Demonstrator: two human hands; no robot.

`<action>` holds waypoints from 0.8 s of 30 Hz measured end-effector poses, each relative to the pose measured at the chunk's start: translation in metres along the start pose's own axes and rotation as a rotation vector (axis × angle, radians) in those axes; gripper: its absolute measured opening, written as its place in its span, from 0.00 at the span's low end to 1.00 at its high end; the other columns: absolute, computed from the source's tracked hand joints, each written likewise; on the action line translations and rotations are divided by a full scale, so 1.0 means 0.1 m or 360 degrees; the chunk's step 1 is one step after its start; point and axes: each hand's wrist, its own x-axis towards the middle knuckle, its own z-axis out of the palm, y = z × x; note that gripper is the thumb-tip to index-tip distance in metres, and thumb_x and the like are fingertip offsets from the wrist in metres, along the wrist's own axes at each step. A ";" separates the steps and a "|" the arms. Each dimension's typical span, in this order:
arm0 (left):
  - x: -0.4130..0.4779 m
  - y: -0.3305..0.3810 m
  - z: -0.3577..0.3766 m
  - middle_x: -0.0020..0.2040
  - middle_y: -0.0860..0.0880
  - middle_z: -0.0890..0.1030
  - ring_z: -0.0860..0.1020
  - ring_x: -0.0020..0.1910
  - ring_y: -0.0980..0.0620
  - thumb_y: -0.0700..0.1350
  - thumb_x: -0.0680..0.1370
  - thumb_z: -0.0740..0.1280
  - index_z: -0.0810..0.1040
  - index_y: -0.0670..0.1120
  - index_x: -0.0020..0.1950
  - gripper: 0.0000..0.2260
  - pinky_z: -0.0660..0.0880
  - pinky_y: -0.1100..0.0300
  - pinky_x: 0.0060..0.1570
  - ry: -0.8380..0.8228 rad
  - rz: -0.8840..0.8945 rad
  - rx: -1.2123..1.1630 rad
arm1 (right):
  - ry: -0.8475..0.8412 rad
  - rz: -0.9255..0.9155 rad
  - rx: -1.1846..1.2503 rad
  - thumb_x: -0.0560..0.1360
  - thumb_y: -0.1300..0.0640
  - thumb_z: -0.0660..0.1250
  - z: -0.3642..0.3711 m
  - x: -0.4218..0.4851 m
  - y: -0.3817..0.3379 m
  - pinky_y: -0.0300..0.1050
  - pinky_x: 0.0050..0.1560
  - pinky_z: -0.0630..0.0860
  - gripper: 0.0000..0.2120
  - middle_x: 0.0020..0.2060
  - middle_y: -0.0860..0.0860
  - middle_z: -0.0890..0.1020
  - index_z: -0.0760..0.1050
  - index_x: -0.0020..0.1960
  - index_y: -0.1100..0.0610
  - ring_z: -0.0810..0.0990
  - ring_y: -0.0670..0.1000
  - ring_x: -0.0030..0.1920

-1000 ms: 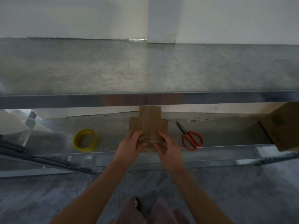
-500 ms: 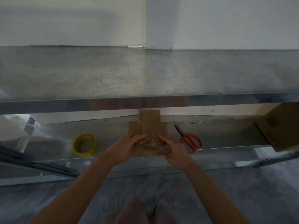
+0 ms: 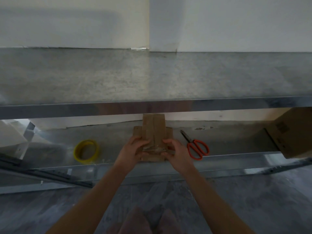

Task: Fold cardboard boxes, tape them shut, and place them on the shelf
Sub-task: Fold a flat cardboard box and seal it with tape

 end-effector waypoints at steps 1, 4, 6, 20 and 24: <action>0.00 0.01 0.01 0.63 0.50 0.69 0.71 0.61 0.54 0.36 0.70 0.74 0.77 0.47 0.64 0.23 0.60 0.79 0.61 0.0009 0.0008 0.0022 | 0.0014 -0.0008 -0.0002 0.70 0.62 0.76 0.01 0.01 0.00 0.40 0.60 0.76 0.21 0.56 0.47 0.80 0.76 0.61 0.53 0.80 0.44 0.56; 0.02 0.04 -0.01 0.67 0.51 0.65 0.71 0.64 0.53 0.42 0.72 0.74 0.73 0.50 0.69 0.26 0.64 0.69 0.65 -0.0046 -0.0092 0.0025 | -0.0014 0.0098 0.0234 0.70 0.55 0.77 0.04 -0.07 0.03 0.42 0.60 0.77 0.21 0.57 0.46 0.81 0.75 0.60 0.49 0.80 0.42 0.56; 0.02 0.08 -0.02 0.69 0.54 0.61 0.70 0.65 0.53 0.51 0.73 0.73 0.67 0.55 0.73 0.30 0.67 0.61 0.67 -0.0099 -0.0237 -0.0055 | 0.0027 0.0318 0.0635 0.69 0.43 0.76 0.11 -0.18 0.04 0.50 0.59 0.79 0.23 0.56 0.46 0.83 0.75 0.61 0.46 0.81 0.46 0.57; -0.44 0.24 0.27 0.66 0.58 0.66 0.70 0.63 0.64 0.54 0.70 0.75 0.59 0.61 0.75 0.38 0.74 0.56 0.63 0.0284 -0.0518 -0.0589 | 0.0022 0.1433 0.2212 0.76 0.40 0.65 0.41 -0.37 -0.32 0.64 0.48 0.79 0.29 0.53 0.63 0.80 0.73 0.66 0.61 0.79 0.65 0.56; -0.62 0.34 0.28 0.71 0.59 0.65 0.70 0.69 0.51 0.50 0.70 0.75 0.57 0.66 0.73 0.39 0.73 0.46 0.64 0.0305 -0.0393 -0.0713 | 0.0068 0.1333 0.2048 0.74 0.44 0.70 0.27 -0.42 -0.47 0.66 0.49 0.79 0.21 0.57 0.56 0.77 0.75 0.61 0.54 0.77 0.64 0.59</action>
